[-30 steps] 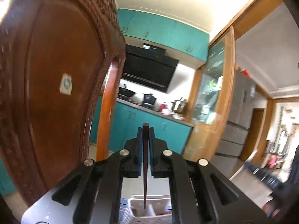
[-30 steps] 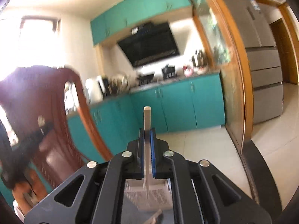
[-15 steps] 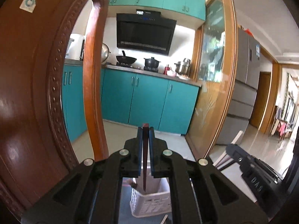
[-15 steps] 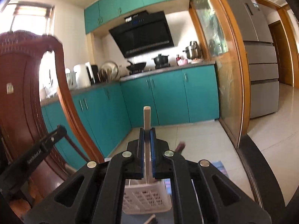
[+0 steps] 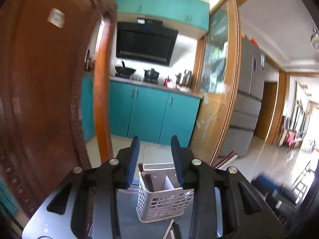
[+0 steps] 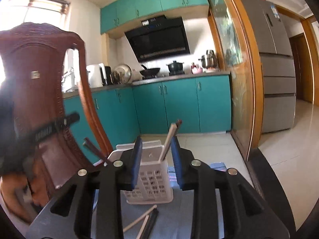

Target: Organize utensils

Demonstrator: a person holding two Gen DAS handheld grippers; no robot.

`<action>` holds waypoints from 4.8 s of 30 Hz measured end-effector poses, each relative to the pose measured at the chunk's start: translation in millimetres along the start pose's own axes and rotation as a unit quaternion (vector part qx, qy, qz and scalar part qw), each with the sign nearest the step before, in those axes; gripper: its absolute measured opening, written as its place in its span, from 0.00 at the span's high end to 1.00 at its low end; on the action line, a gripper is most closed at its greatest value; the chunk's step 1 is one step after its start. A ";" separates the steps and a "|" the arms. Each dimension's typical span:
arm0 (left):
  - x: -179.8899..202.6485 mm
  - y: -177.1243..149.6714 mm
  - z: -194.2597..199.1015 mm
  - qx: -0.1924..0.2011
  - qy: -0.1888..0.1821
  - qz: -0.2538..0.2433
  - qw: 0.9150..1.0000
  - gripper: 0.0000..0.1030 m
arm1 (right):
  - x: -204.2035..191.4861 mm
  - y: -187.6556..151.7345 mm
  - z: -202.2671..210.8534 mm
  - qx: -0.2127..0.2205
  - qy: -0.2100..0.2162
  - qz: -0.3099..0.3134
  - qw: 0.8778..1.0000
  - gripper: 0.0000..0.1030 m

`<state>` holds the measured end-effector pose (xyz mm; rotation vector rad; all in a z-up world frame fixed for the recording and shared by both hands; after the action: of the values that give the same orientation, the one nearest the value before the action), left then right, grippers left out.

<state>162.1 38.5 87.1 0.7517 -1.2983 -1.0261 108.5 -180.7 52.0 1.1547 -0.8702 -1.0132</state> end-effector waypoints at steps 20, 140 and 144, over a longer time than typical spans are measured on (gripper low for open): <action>-96.6 -171.9 -34.6 -0.310 0.180 0.060 0.932 0.45 | -56.2 -182.4 -104.0 -0.377 0.056 -0.008 0.924 0.71; -43.6 -236.2 -128.8 -0.438 0.155 -0.076 0.882 0.52 | -16.2 -181.8 -116.0 -0.433 0.015 0.012 0.901 0.67; -42.3 -236.9 -126.9 -0.425 0.165 -0.076 0.887 0.52 | -20.3 -182.4 -123.7 -0.430 0.007 0.040 0.902 0.66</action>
<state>245.6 -28.1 -163.0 0.3162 -0.4051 -1.3743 184.7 -141.3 -152.0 0.3652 -0.3599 -1.1422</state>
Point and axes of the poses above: each gripper's, at about its wrist camera, not at the fingertips, and z roughly against the way its jaws point, x to its right, y to its top, the point moved 6 cm from there along -z, roughly the way its jaws point, and after that the axes turned 12 degrees about z, right-handed, at the moved point
